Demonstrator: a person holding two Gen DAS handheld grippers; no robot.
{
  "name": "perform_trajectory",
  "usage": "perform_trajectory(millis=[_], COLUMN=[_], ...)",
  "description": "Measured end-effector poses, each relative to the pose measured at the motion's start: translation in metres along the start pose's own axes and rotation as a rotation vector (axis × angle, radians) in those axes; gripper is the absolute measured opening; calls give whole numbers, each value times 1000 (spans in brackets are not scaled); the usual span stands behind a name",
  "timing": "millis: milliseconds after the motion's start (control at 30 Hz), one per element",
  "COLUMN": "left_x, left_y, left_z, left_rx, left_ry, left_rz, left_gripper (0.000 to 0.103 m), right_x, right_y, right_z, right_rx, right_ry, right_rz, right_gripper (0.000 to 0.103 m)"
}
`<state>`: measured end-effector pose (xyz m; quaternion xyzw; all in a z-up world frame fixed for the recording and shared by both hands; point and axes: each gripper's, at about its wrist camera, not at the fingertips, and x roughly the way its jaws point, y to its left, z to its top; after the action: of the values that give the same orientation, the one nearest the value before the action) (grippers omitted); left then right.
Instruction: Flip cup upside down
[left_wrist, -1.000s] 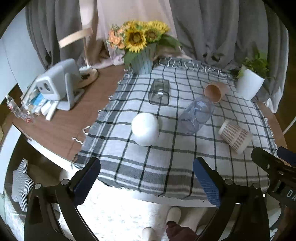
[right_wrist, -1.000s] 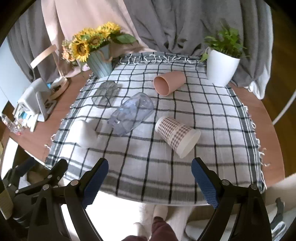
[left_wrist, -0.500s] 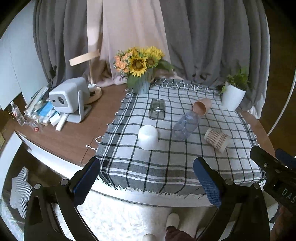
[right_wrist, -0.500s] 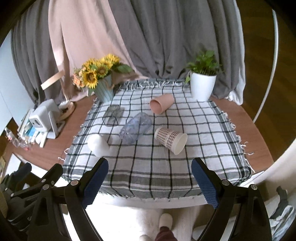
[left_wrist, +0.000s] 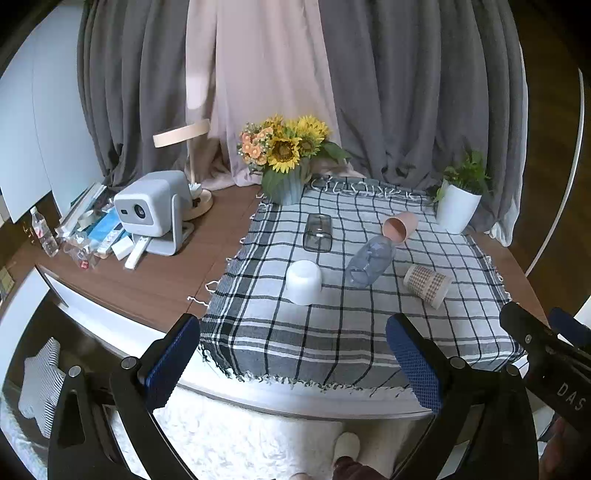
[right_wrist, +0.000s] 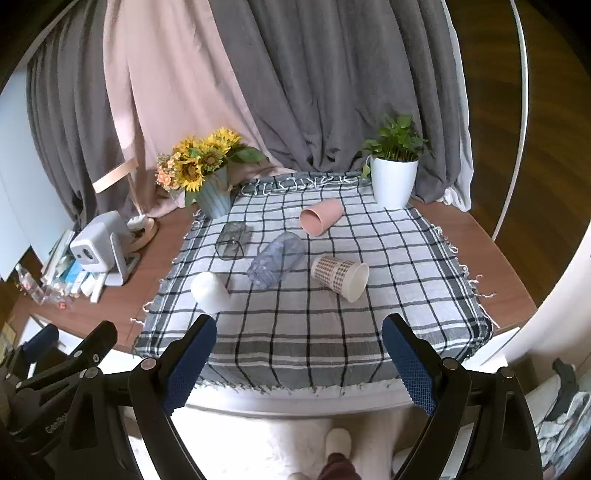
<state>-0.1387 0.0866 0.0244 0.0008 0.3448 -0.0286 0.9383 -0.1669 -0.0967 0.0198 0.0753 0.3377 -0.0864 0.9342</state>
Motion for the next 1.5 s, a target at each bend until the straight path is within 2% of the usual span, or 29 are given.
perform_trajectory(millis=[500, 1500], left_x=[-11, -11], left_y=[2, 1], left_z=[-1, -3], left_rx=[10, 14], left_ry=[-25, -26], left_rz=[-6, -2], left_gripper=[103, 103], right_x=[-17, -17], right_y=[0, 0], right_z=[-6, -6], right_rx=[5, 3], right_ry=[-28, -30], right_rz=[-4, -4], right_gripper=[91, 91])
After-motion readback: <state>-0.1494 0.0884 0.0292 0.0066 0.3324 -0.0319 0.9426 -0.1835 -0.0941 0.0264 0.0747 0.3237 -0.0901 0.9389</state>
